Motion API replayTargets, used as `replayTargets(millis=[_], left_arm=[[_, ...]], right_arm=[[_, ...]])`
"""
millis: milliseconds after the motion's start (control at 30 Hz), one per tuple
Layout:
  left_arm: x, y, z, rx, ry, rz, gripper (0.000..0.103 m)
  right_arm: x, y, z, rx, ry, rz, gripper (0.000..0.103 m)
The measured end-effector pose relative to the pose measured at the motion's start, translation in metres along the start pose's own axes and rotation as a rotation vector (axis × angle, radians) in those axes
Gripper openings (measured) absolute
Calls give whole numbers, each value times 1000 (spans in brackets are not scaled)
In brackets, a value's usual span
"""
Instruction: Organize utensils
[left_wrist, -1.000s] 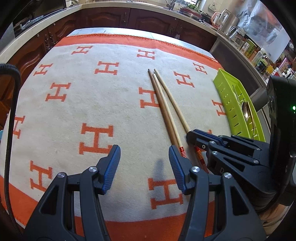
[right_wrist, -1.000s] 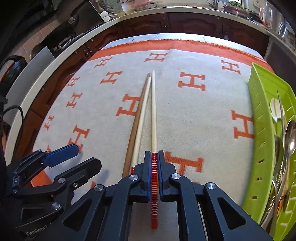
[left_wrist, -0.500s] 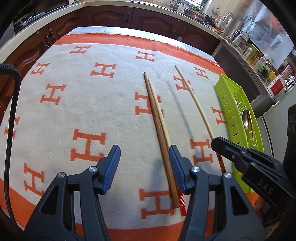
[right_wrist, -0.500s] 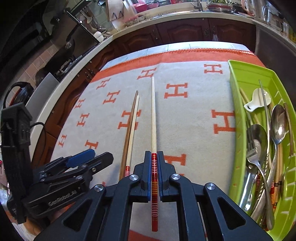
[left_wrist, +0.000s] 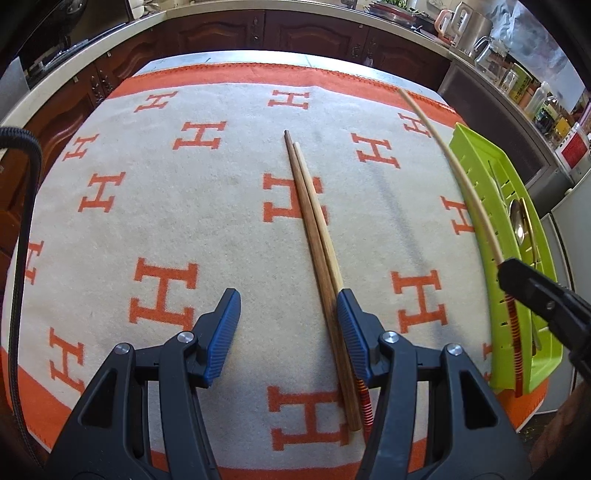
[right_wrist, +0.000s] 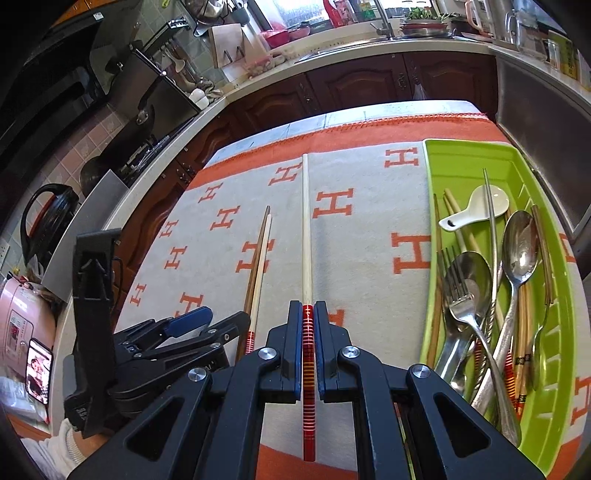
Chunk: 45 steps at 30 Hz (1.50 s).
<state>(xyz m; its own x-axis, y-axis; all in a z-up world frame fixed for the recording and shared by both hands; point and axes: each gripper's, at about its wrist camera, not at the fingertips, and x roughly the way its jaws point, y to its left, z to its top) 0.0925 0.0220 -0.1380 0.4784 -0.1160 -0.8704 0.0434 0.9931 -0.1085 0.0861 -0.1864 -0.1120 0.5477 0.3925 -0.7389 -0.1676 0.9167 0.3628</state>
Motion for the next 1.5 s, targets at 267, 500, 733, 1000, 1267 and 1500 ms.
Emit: replayTargets(millis=[267, 500, 733, 1000, 1267, 1500], left_arm=[[5, -8, 0, 31, -21, 115, 51], [12, -12, 11, 10, -46, 124, 31], [4, -19, 14, 7, -57, 118, 5], [-49, -47, 27, 19, -112, -15, 5], [-68, -140, 37, 168, -91, -186, 5], [-49, -199, 36, 220, -17, -253, 5]], right_arm=[[-28, -18, -4, 26, -54, -2, 5], [-52, -44, -9, 78, -96, -17, 5], [-74, -87, -17, 162, -133, -57, 5], [-91, -138, -31, 260, -160, -111, 5], [-72, -167, -37, 338, -118, -152, 6], [-65, -176, -35, 369, -113, -83, 18]])
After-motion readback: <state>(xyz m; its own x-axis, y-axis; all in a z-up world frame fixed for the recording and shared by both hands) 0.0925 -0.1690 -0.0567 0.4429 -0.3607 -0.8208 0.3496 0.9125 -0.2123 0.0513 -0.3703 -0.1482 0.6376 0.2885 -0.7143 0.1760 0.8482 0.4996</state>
